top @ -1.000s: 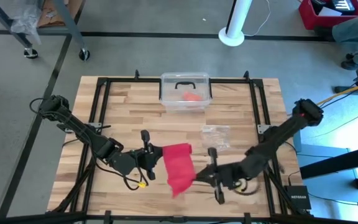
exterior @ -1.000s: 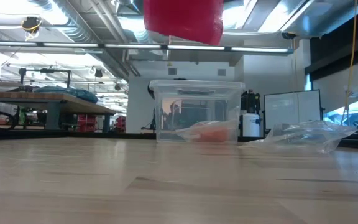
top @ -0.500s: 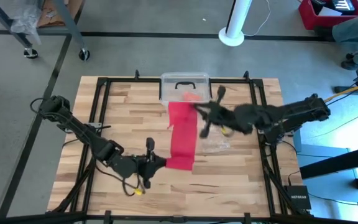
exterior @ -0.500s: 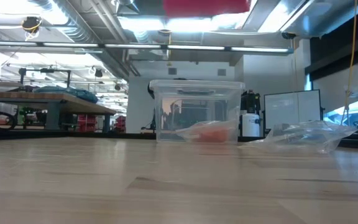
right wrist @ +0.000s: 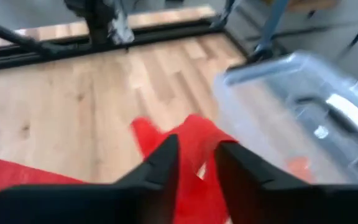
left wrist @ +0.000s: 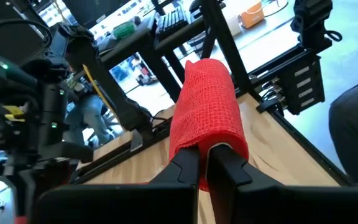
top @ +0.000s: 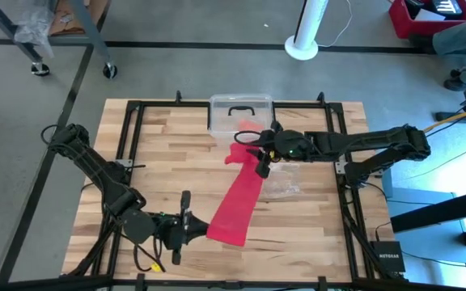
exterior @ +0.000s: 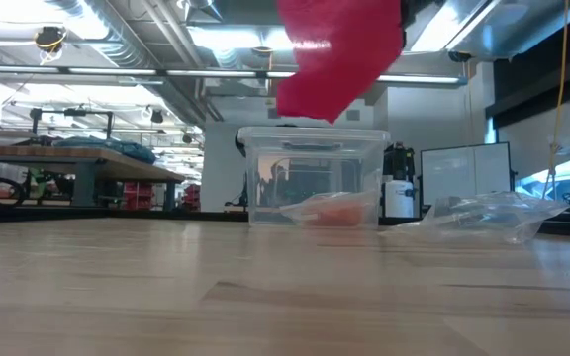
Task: Roll bandage
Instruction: Roll the red bandage
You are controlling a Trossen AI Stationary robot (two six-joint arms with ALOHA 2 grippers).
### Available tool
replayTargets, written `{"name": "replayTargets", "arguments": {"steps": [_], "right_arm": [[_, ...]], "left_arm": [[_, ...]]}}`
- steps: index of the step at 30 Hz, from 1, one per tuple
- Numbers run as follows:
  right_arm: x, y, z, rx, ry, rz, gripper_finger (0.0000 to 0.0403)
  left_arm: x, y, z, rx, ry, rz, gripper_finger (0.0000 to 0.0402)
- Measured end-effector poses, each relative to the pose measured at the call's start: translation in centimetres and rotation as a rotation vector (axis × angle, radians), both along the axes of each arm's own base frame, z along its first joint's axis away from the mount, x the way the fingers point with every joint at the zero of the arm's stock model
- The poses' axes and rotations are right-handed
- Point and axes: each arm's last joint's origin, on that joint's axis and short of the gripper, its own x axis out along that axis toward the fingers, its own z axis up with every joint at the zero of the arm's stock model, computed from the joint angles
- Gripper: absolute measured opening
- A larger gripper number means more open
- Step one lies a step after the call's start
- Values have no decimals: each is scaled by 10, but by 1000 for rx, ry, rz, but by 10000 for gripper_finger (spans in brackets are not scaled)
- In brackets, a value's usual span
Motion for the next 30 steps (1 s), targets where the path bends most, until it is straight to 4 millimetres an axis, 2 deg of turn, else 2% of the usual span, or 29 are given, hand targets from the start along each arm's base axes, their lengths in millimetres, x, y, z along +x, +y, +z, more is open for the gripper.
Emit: {"name": "replayTargets", "arguments": {"steps": [3,8,11,16,19,22,25,28,30], "right_arm": [[-2,1,0,32,38,8,176],[-10,4,32,126,41,113,256],[-15,6,49,168,65,151,284],[-23,10,57,226,123,162,302],[-26,27,55,203,154,214,303],[-30,57,56,98,144,269,303],[-35,92,53,-24,59,305,303],[-43,121,40,-99,-63,337,303],[-46,135,22,-107,-111,370,303]], "left_arm": [[0,0,0,-2,2,3,4],[1,2,0,-12,1,11,4],[1,2,0,-25,1,14,4],[1,2,0,-38,-3,21,4],[1,1,2,-63,-16,23,4],[-1,2,6,-79,-42,66,4],[-3,3,9,-93,-74,139,4],[-3,4,10,-105,-95,195,4],[-1,7,11,-126,-100,211,4]]}}
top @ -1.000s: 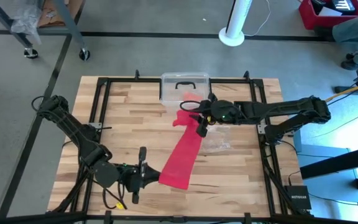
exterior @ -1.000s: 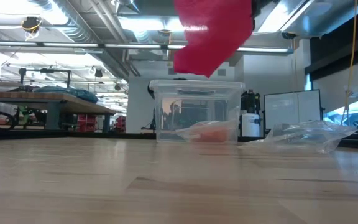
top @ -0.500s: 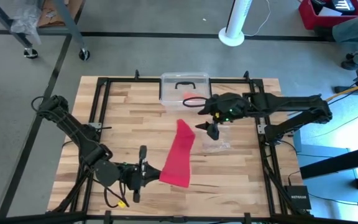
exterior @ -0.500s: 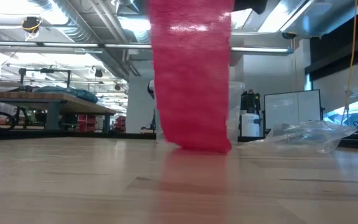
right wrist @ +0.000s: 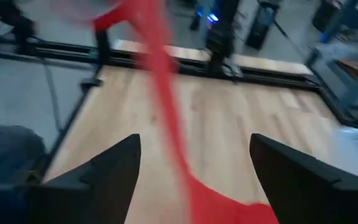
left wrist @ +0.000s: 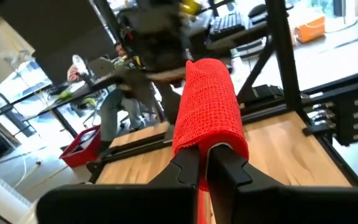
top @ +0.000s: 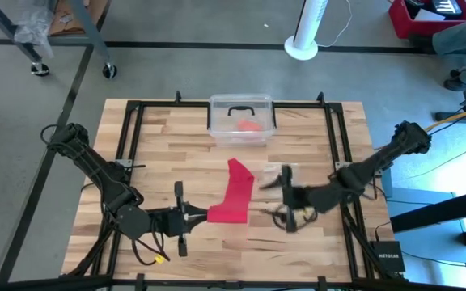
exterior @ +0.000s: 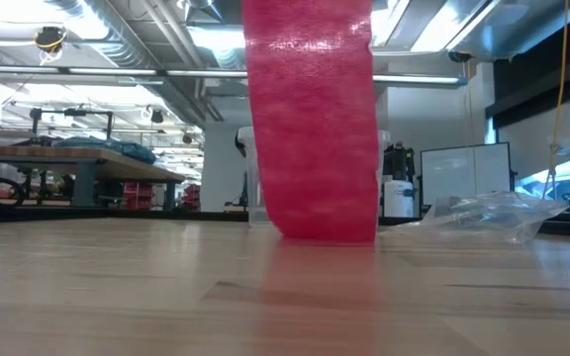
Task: Roll bandage
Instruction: Roll the red bandage
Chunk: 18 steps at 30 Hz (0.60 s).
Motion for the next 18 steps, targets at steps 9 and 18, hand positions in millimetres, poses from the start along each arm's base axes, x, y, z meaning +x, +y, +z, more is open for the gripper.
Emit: {"name": "replayTargets", "arguments": {"steps": [9,18], "right_arm": [[14,6,-76,111,-206,-42,303],[38,15,-114,37,-237,-75,303]], "left_arm": [[11,13,-1,-66,-6,25,4],[13,14,-1,-73,-4,-4,4]]}}
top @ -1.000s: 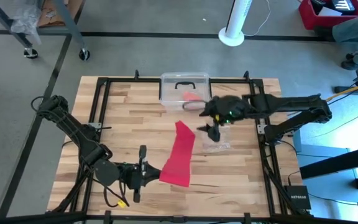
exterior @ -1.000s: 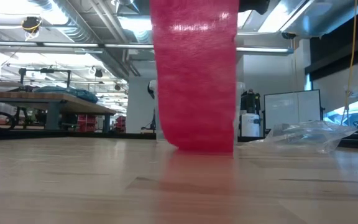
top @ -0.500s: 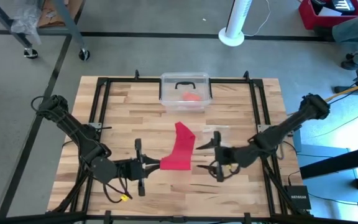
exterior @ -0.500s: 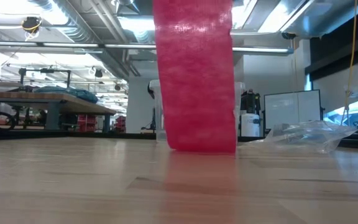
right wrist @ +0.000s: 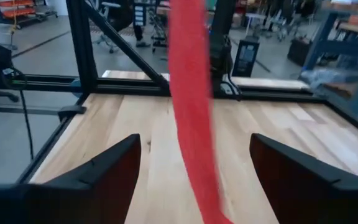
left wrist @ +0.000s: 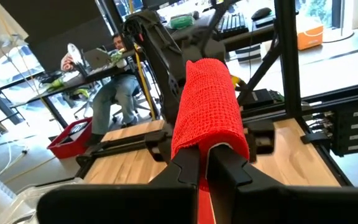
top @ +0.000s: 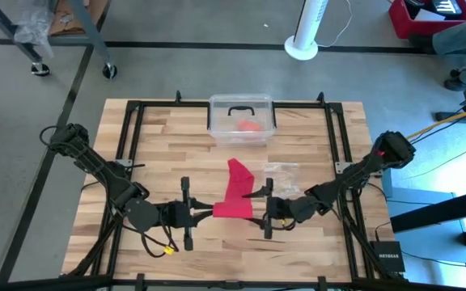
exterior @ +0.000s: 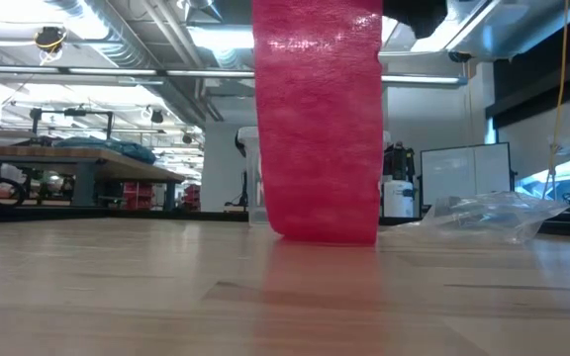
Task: Roll bandage
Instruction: Roll the red bandage
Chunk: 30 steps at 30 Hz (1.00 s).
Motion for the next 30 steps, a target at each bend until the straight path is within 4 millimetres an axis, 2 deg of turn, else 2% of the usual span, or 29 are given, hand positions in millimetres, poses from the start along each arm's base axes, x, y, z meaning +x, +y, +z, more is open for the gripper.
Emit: {"name": "replayTargets", "arguments": {"steps": [6,11,14,19,20,21,26,30], "right_arm": [[11,-5,-10,23,-12,12,303],[13,-6,-7,31,-31,61,292],[13,-6,-6,-12,-36,63,236],[13,-7,-11,-61,8,66,53],[12,-7,-13,-82,23,68,27],[12,-7,-14,-95,35,68,17],[11,-8,-18,-99,72,49,15],[12,-7,-22,-107,88,50,9]], "left_arm": [[0,0,2,9,-13,-3,4],[0,-1,2,23,-9,-4,4],[0,-1,2,30,-7,-5,4],[0,-2,1,22,-7,-22,4],[-1,-3,1,11,-8,-45,4],[-1,-5,1,3,-6,-78,4],[-12,-16,8,-30,-17,-334,4],[-23,-26,21,-16,-112,-503,4]]}}
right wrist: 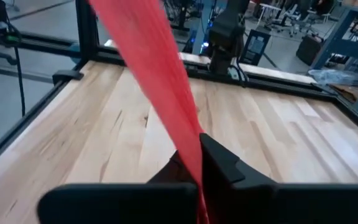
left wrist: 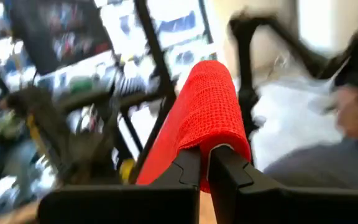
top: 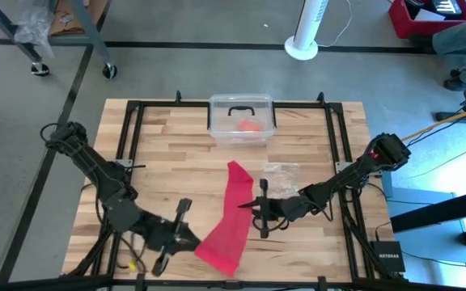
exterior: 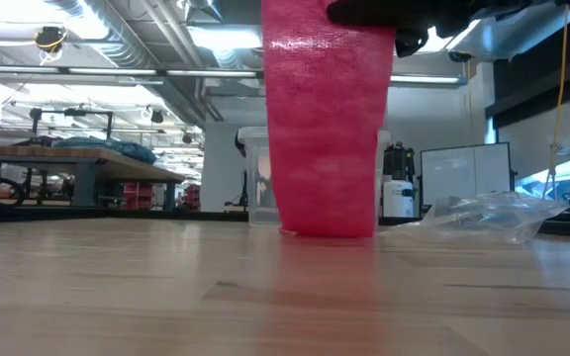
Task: Roll bandage
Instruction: Roll the red bandage
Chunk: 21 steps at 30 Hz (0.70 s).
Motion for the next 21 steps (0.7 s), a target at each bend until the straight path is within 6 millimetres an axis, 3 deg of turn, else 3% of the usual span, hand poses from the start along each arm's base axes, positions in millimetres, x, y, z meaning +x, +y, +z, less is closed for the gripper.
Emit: {"name": "replayTargets", "arguments": {"steps": [5,12,21], "right_arm": [[2,1,-6,0,5,-1,4],[3,2,-3,33,-25,20,6],[6,5,3,152,-38,44,86]], "left_arm": [[-7,-7,6,51,-82,-4,4],[-1,8,3,34,-29,388,4],[10,22,-10,13,39,483,4]]}}
